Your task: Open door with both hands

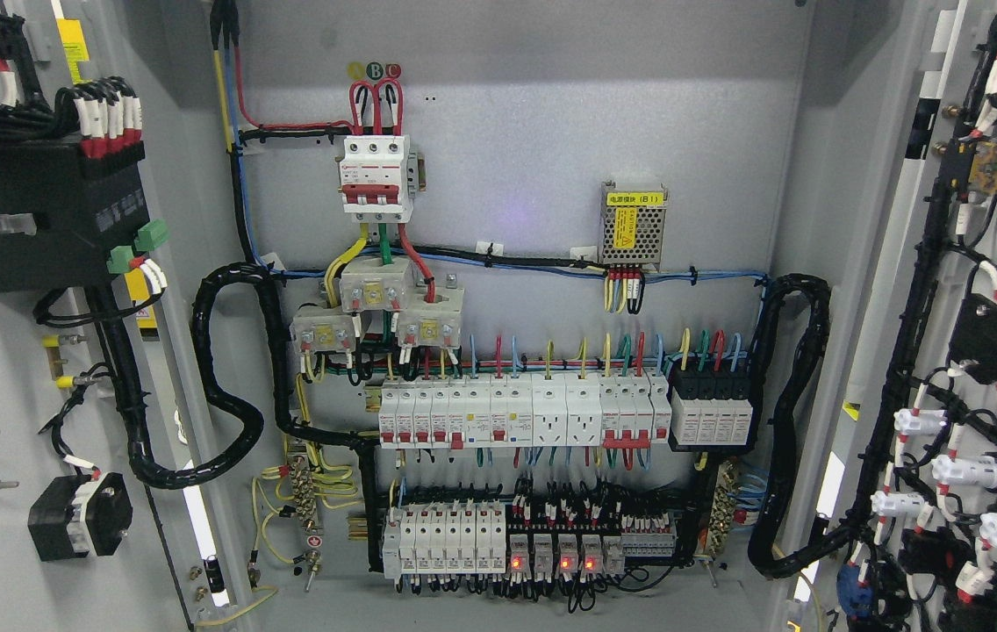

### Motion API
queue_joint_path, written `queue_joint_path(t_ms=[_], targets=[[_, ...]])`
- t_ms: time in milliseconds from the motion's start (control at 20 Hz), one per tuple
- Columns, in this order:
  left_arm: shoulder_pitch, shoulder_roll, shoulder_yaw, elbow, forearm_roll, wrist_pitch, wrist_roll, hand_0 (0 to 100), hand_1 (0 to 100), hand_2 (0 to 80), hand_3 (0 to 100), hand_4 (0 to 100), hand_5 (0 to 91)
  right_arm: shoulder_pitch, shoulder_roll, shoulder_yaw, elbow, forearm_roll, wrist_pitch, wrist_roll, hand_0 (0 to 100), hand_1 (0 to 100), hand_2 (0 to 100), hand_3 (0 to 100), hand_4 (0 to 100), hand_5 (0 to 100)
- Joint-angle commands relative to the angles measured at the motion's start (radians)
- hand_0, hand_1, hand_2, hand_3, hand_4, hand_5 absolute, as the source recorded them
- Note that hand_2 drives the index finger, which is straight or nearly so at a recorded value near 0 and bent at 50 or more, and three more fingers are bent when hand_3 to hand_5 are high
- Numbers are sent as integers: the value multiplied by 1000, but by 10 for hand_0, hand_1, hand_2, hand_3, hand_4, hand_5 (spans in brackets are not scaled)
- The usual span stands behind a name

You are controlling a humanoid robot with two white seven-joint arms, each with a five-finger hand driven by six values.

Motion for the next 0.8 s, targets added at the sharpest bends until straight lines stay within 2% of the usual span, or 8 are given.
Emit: queue_joint_path(t_ms=[0,100,200,400,551,751], targets=[[127,99,-39,-799,-43,-69,-56,120,556,0,0,0,0,134,-47,-202,-164,-1,-56,-1,0,500,40,0,0,0],[160,130,-85,-887,-44,-183,-93,120,556,0,0,0,0,157,-44,-242,-165,-1,-124,-1,0,500,40,0,0,0],[180,169,-120,-958,-44,-278,-104,120,556,0,0,0,0,183,-44,-265,-181,-1,-187,-2,0,500,40,0,0,0],[176,177,-105,-1067,-46,-339,-104,120,556,0,0,0,0,208,-50,-285,-215,0,-257,-1,0,500,40,0,0,0],[151,177,-99,-1094,-46,-452,-101,120,556,0,0,0,0,222,-50,-287,-233,0,-285,-1,0,500,40,0,0,0],[147,170,-79,-1134,-46,-462,-96,120,556,0,0,0,0,203,-52,-288,-238,-1,-332,-1,0,500,40,0,0,0]])
